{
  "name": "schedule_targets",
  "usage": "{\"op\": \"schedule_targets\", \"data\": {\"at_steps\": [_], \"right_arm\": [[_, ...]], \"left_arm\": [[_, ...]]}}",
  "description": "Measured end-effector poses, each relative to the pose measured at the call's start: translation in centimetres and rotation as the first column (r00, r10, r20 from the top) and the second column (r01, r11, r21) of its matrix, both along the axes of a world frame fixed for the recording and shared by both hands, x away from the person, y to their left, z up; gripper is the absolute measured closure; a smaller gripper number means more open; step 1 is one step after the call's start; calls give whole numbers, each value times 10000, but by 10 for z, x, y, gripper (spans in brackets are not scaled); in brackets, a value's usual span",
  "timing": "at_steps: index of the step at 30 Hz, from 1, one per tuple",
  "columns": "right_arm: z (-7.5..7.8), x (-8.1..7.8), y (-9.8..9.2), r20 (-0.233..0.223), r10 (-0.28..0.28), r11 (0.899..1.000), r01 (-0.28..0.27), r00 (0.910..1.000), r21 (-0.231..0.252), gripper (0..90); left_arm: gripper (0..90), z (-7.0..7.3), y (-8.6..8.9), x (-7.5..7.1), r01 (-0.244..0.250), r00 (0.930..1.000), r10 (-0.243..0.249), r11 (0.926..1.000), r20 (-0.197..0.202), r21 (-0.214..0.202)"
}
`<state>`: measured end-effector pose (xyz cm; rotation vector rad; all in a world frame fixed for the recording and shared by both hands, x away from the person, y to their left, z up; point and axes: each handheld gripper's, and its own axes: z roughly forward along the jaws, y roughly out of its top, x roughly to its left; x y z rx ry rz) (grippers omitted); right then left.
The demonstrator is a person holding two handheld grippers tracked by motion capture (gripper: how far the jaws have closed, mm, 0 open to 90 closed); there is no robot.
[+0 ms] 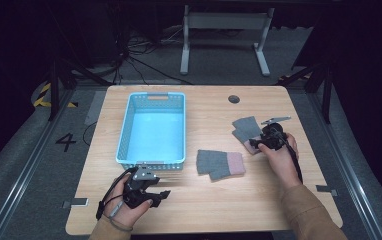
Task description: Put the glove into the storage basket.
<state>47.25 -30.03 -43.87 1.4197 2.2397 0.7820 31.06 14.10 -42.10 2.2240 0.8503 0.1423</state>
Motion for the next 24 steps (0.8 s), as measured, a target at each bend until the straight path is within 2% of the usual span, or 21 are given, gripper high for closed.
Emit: {"op": "schedule_targets", "data": {"at_steps": [3, 8, 9, 10, 11, 12, 17, 20, 24], "right_arm": [[-1, 0, 1, -4, 5, 9999, -5, 10000, -109, 443], [0, -1, 3, -109, -73, 9996, 69, 9999, -281, 569], [0, -1, 3, -109, -73, 9996, 69, 9999, -281, 569], [1, -2, 5, -160, 41, 9991, -48, 9999, -415, 659], [1, -2, 5, -160, 41, 9991, -48, 9999, -415, 659], [3, -4, 8, -192, 157, 9980, -168, 9997, -605, 753], [4, -6, 10, -145, 236, 9967, -247, 9996, -777, 793], [9, -9, 9, 24, 301, 9975, -299, 9995, -646, 797], [23, -17, 9, 381, 649, 9971, -633, 9972, -428, 799]], "left_arm": [[420, 0, -1, 0, 24, 10000, -24, 10000, -29, 18], [420, -1, -2, 0, 7, 10000, -7, 10000, -25, 11], [420, -1, -2, 0, 7, 10000, -7, 10000, -25, 11], [420, -1, -2, 0, 11, 10000, -11, 10000, -26, 8], [420, -1, -2, 0, 11, 10000, -11, 10000, -26, 8], [420, 0, -2, 0, 43, 10000, -43, 10000, -68, 21], [422, 0, -1, 0, 72, 10000, -72, 10000, -30, -25], [422, 0, -1, 1, 54, 10000, -54, 9999, -24, -93], [423, 1, -3, 3, 144, 9999, -144, 9999, 7, -88]]}}
